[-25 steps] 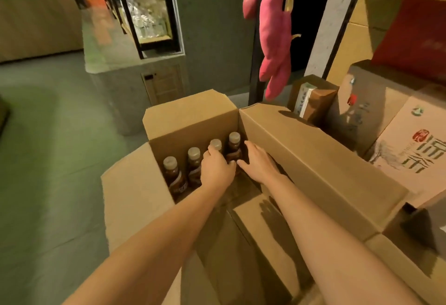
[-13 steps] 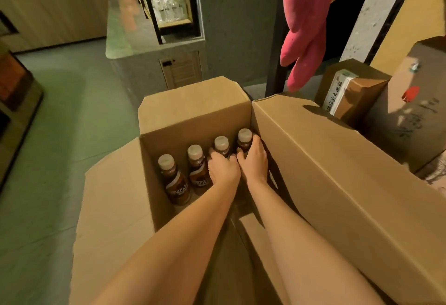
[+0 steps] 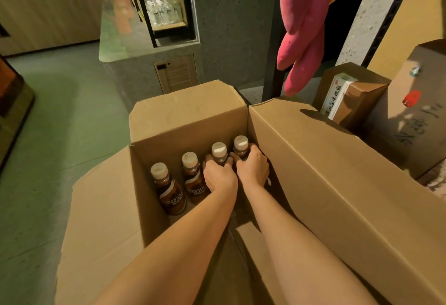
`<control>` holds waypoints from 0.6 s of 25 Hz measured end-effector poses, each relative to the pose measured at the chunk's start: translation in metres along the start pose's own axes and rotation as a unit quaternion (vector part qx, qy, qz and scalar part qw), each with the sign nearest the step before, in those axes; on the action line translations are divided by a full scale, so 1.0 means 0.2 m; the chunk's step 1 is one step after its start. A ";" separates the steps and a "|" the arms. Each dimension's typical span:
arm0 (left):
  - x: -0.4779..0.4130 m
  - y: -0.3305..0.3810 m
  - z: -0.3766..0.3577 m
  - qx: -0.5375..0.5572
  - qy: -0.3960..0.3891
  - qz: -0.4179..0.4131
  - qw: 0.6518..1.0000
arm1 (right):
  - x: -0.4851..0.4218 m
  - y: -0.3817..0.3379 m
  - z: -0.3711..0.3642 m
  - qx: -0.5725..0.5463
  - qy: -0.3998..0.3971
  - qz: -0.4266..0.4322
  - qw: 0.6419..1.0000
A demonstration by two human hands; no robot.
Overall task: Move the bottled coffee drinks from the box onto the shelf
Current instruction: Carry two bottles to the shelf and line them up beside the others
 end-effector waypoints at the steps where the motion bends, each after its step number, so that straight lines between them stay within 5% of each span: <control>1: 0.01 0.02 0.02 0.009 -0.008 -0.006 1.000 | 0.01 -0.01 0.02 -0.003 -0.001 0.002 1.000; 9: 0.13 0.45 0.51 0.143 -0.060 -0.141 0.978 | 0.16 -0.42 0.49 -0.074 0.066 0.041 0.994; 15: 0.05 0.78 1.16 0.215 -0.092 -0.227 0.946 | 0.45 -1.12 0.80 -0.196 0.092 0.132 0.967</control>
Point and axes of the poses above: each hand's wrist, its own x-axis away from the middle knuckle, its own z-axis out of the back of the hand, y = z × x, the point moved 7 cm from there along -x, towards the middle knuckle, and after that the axes turned 14 degrees about y, right-handed, at the moved point
